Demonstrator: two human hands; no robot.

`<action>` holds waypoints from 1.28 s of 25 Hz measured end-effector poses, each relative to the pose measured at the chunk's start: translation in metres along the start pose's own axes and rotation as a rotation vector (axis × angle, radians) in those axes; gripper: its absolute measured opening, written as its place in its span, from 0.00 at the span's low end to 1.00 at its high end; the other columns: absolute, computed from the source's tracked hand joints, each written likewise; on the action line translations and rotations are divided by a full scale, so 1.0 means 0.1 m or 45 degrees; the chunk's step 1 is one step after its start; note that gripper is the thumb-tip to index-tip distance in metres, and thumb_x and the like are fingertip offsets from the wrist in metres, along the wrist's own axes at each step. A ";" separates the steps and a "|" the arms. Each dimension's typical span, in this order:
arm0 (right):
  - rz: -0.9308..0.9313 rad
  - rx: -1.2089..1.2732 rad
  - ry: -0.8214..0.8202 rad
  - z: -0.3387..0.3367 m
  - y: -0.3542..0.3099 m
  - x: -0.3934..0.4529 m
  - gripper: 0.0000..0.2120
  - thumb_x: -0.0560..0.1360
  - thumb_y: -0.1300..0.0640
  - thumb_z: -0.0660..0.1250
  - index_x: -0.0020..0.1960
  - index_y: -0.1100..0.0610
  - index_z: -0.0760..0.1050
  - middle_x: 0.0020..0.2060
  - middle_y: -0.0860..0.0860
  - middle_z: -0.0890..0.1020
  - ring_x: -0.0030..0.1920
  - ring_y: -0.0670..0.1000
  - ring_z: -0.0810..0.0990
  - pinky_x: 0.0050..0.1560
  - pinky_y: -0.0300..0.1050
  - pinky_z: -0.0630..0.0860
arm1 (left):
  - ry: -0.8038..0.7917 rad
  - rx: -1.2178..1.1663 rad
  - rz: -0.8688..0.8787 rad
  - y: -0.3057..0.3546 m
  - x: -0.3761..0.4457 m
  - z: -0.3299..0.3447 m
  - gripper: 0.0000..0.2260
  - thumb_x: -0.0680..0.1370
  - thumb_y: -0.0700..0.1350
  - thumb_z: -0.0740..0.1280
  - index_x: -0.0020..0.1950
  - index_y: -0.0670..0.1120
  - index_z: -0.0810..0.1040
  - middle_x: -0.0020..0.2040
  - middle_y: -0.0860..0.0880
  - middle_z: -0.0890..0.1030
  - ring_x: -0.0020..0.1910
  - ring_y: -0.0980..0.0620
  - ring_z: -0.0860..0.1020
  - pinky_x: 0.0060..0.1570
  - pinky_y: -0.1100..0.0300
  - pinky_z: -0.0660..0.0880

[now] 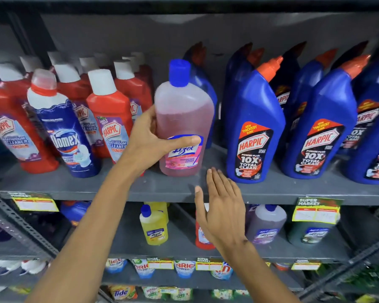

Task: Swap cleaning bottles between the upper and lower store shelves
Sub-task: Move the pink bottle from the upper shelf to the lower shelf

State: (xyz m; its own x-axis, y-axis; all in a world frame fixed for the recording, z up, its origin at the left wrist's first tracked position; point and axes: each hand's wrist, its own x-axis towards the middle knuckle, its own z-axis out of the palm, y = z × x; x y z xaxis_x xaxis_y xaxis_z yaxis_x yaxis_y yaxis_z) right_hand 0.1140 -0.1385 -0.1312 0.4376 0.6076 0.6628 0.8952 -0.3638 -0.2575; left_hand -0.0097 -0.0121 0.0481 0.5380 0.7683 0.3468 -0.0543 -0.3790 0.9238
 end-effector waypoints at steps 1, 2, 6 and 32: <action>-0.009 -0.009 0.015 -0.01 0.01 0.00 0.27 0.86 0.45 0.60 0.75 0.63 0.77 0.74 0.58 0.81 0.75 0.56 0.79 0.79 0.50 0.69 | 0.051 -0.013 0.017 0.04 -0.13 -0.06 0.33 0.59 0.43 0.86 0.62 0.52 0.80 0.51 0.61 0.89 0.53 0.59 0.88 0.49 0.64 0.85; -0.020 -0.022 0.027 -0.01 0.02 0.00 0.27 0.86 0.45 0.61 0.75 0.63 0.78 0.73 0.58 0.81 0.75 0.56 0.79 0.79 0.50 0.68 | 0.105 -0.020 0.019 0.06 -0.28 -0.14 0.35 0.58 0.42 0.86 0.64 0.50 0.80 0.52 0.60 0.89 0.53 0.60 0.88 0.49 0.66 0.84; -0.048 -0.025 -0.018 -0.06 0.03 0.02 0.27 0.86 0.44 0.60 0.75 0.63 0.78 0.74 0.58 0.81 0.76 0.56 0.78 0.80 0.49 0.68 | 0.147 -0.014 -0.118 -0.15 -1.10 -0.45 0.38 0.52 0.43 0.90 0.61 0.45 0.82 0.53 0.53 0.91 0.49 0.57 0.89 0.44 0.65 0.85; -0.070 -0.047 -0.029 0.02 0.05 0.12 0.23 0.87 0.51 0.57 0.74 0.61 0.79 0.72 0.56 0.82 0.75 0.53 0.80 0.77 0.51 0.75 | 0.385 0.232 -0.670 -2.63 -1.55 0.59 0.33 0.64 0.34 0.85 0.67 0.39 0.78 0.57 0.41 0.85 0.54 0.40 0.81 0.56 0.48 0.80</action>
State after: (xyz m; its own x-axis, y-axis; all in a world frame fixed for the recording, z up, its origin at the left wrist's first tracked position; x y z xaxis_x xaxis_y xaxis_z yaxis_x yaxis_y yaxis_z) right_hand 0.1236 -0.1314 -0.1254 0.3902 0.6431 0.6589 0.9143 -0.3550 -0.1950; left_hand -0.0293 -0.0624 -0.2579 0.1908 0.9774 -0.0909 0.3111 0.0276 0.9500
